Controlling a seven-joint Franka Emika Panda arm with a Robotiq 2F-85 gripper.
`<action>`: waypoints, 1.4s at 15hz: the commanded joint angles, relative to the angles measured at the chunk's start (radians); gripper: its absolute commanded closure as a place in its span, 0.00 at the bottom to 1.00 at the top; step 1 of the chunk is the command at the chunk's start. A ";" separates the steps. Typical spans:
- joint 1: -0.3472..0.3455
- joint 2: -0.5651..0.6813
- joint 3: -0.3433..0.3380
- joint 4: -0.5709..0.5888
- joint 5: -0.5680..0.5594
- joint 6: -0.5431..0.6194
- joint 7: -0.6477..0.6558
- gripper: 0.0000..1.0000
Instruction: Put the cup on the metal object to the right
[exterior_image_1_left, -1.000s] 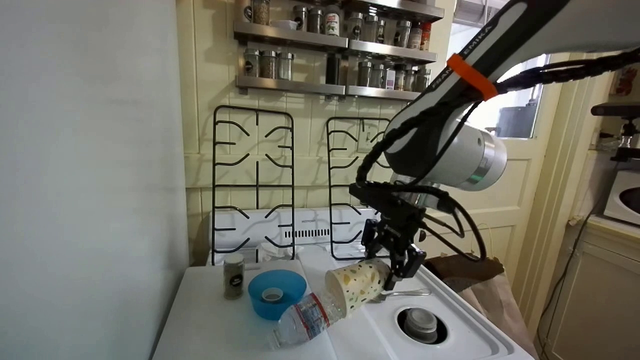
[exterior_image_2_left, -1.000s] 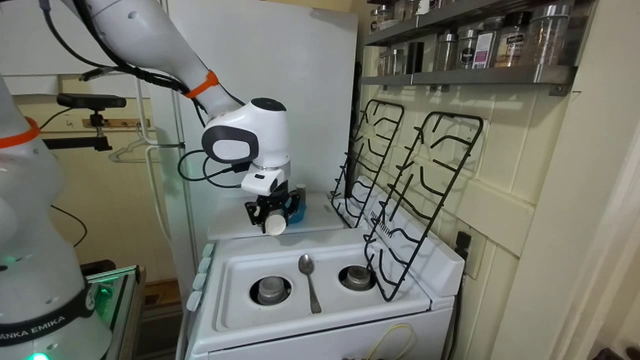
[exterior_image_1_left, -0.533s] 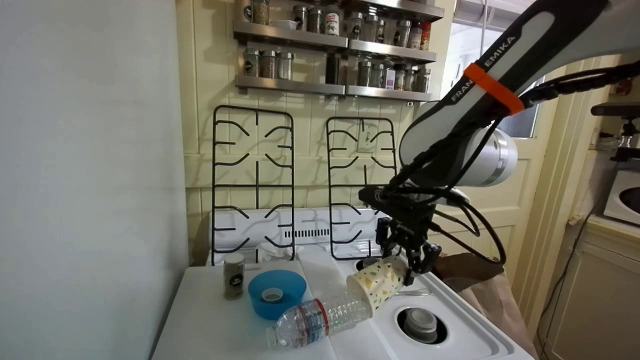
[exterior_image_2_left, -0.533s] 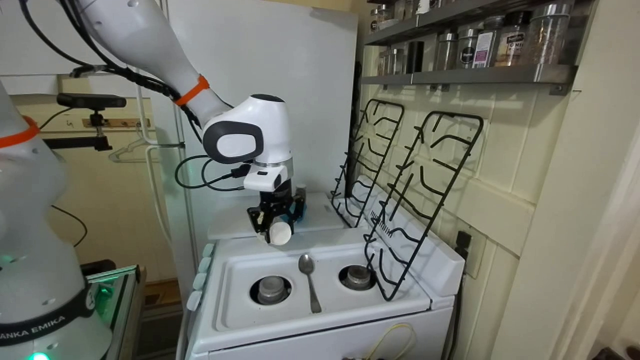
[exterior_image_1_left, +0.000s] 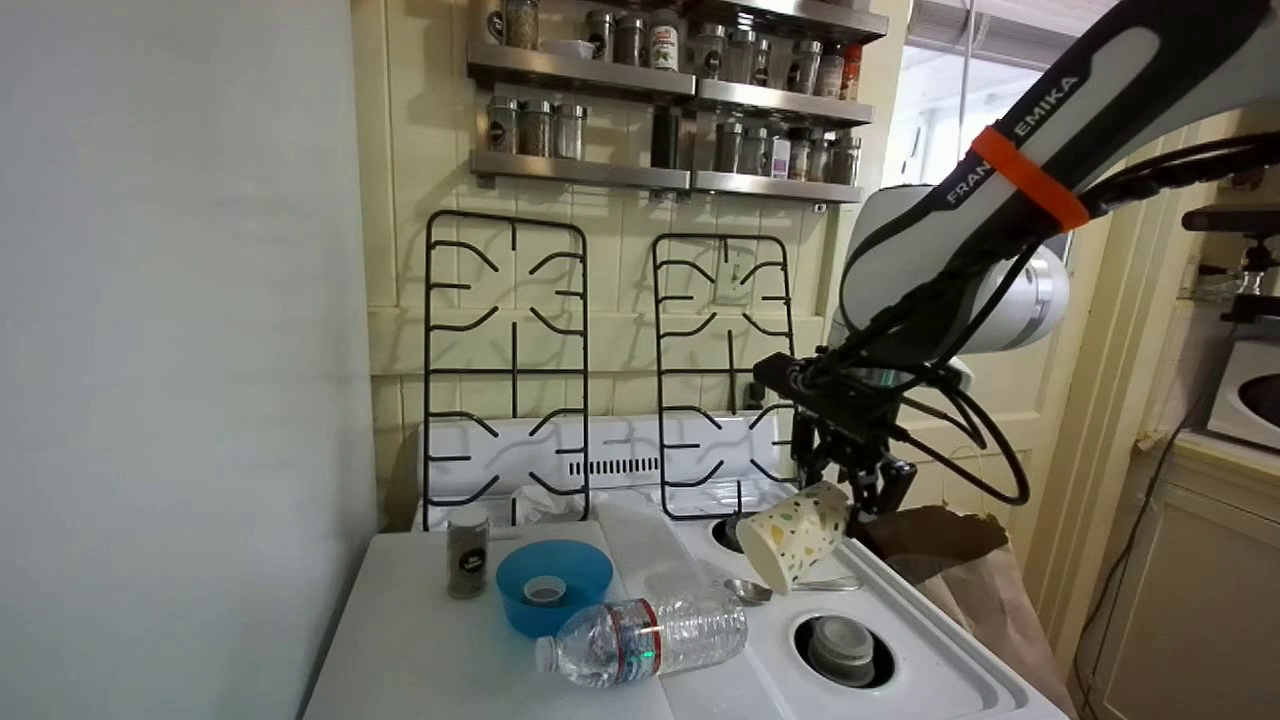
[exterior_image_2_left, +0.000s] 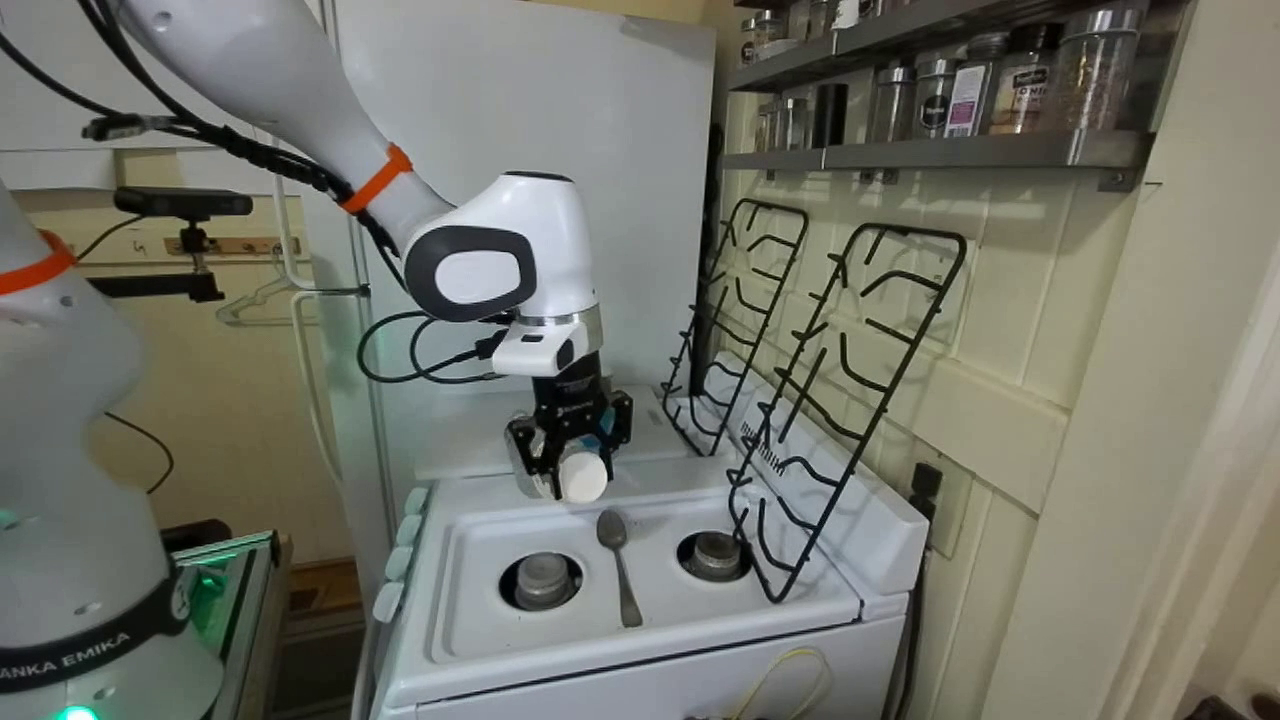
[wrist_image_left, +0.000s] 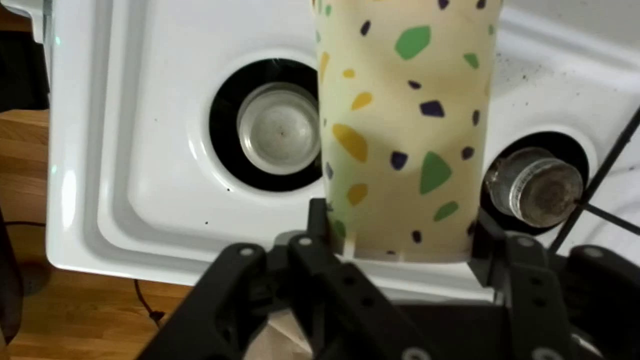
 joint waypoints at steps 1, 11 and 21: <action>-0.055 -0.051 0.009 -0.013 -0.091 -0.002 0.090 0.60; -0.156 -0.052 0.117 0.020 -0.601 -0.119 0.420 0.60; -0.014 0.112 0.096 0.071 -0.873 -0.298 0.747 0.60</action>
